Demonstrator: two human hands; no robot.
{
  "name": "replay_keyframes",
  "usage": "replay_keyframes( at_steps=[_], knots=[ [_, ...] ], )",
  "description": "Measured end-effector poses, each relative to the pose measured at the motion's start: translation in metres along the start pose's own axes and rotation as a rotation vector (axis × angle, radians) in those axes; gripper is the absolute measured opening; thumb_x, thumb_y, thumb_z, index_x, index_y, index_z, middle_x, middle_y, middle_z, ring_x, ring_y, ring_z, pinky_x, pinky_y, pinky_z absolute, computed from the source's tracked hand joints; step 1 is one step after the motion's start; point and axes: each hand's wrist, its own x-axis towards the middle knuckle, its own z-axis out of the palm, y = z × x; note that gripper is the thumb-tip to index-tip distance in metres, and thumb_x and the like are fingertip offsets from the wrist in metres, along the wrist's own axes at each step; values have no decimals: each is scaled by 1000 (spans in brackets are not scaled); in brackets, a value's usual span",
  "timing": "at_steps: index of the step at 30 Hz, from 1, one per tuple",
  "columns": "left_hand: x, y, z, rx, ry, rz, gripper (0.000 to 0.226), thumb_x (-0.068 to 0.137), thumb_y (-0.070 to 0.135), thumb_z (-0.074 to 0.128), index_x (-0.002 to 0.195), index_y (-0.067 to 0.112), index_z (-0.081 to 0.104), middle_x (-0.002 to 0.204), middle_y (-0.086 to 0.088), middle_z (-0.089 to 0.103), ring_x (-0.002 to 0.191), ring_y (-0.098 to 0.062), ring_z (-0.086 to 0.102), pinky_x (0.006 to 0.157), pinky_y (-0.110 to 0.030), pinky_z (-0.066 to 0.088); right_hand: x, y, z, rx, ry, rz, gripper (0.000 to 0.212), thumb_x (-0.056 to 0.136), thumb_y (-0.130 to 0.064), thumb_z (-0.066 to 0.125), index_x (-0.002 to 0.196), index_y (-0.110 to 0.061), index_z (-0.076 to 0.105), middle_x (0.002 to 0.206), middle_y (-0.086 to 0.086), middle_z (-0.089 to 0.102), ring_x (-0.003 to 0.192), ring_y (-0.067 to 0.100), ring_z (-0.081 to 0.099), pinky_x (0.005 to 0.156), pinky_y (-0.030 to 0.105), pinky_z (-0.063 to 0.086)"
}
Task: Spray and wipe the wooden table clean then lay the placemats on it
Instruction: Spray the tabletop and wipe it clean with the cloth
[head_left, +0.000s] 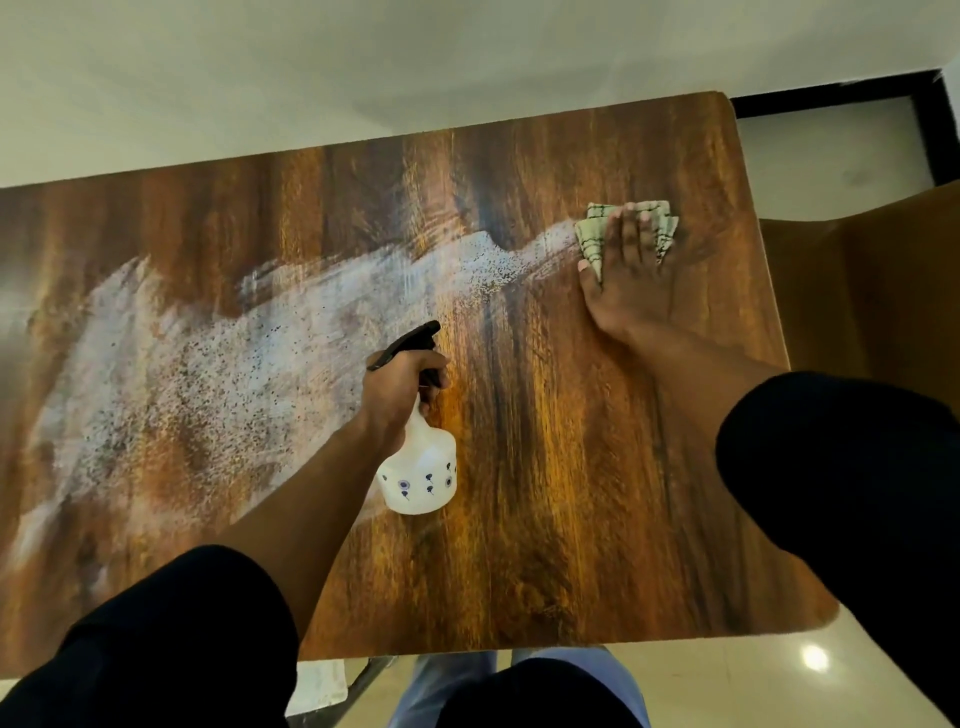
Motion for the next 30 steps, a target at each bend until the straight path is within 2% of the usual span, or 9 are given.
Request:
replay_keyframes(
  at_steps=[3, 7, 9, 13, 17, 20, 25, 27, 30],
  knots=[
    [-1, 0, 0, 4, -8, 7, 18, 89, 12, 69, 72, 7, 69, 73, -13, 66, 52, -14, 50, 42, -25, 37, -9, -32, 9, -3, -21, -59, 77, 108, -60, 15, 164, -18, -16, 170, 6, -24, 158, 27, -19, 126, 63, -6],
    [-4, 5, 0, -46, 26, -8, 8, 86, 11, 69, 81, 8, 74, 71, -13, 64, 54, -19, 50, 42, -27, 34, -44, -94, 38, -98, -96, -419, 76, 108, -60, 15, 163, -20, -17, 170, 8, -22, 157, 28, -21, 122, 58, -19],
    [-6, 7, -2, -64, 50, -5, 7, 85, 11, 68, 82, 13, 74, 70, -14, 63, 54, -22, 52, 41, -27, 33, -58, -118, 52, -150, -118, -586, 78, 107, -60, 17, 165, -18, -15, 172, 8, -19, 159, 27, -20, 124, 57, -16],
    [-8, 13, -7, -65, 81, -10, 11, 88, 14, 67, 85, 4, 71, 74, -15, 64, 53, -20, 56, 41, -27, 34, -49, -110, 51, -244, -152, -746, 76, 106, -63, 13, 166, -24, -12, 173, 2, -18, 159, 22, -19, 127, 53, -14],
    [-3, 15, -20, -109, 181, 12, 36, 91, 10, 68, 125, 1, 71, 71, -12, 65, 56, -25, 64, 42, -26, 39, -13, -65, 21, -195, -148, -550, 72, 107, -63, 10, 163, -26, -17, 171, 4, -23, 156, 23, -25, 123, 54, -19],
    [-5, 15, -26, -106, 179, 62, 38, 91, 4, 65, 113, 34, 75, 62, -10, 61, 57, -31, 69, 45, -31, 45, 18, -21, -5, -120, -84, -273, 74, 108, -61, 11, 165, -22, -15, 172, 4, -22, 158, 24, -22, 125, 57, -13],
    [-11, 13, -34, -127, 158, 46, 35, 94, 1, 62, 103, 33, 71, 62, -12, 59, 55, -31, 71, 38, -26, 41, 36, -21, -9, -44, -18, -20, 77, 108, -56, 20, 166, -15, -11, 174, 8, -17, 160, 28, -16, 125, 61, -5],
    [-10, 12, -36, -140, 133, 29, 40, 95, 3, 62, 109, 40, 68, 63, -11, 62, 59, -33, 72, 40, -27, 43, 33, -44, 1, -28, -1, -9, 79, 107, -57, 21, 166, -14, -11, 174, 10, -16, 160, 29, -15, 125, 63, -5],
    [-10, 9, -36, -153, 132, 4, 39, 93, 3, 62, 106, 39, 68, 64, -10, 62, 58, -32, 70, 42, -27, 42, 18, -85, 13, -54, -37, -153, 79, 107, -60, 17, 164, -16, -16, 172, 10, -20, 159, 30, -17, 125, 64, -6]
  ],
)
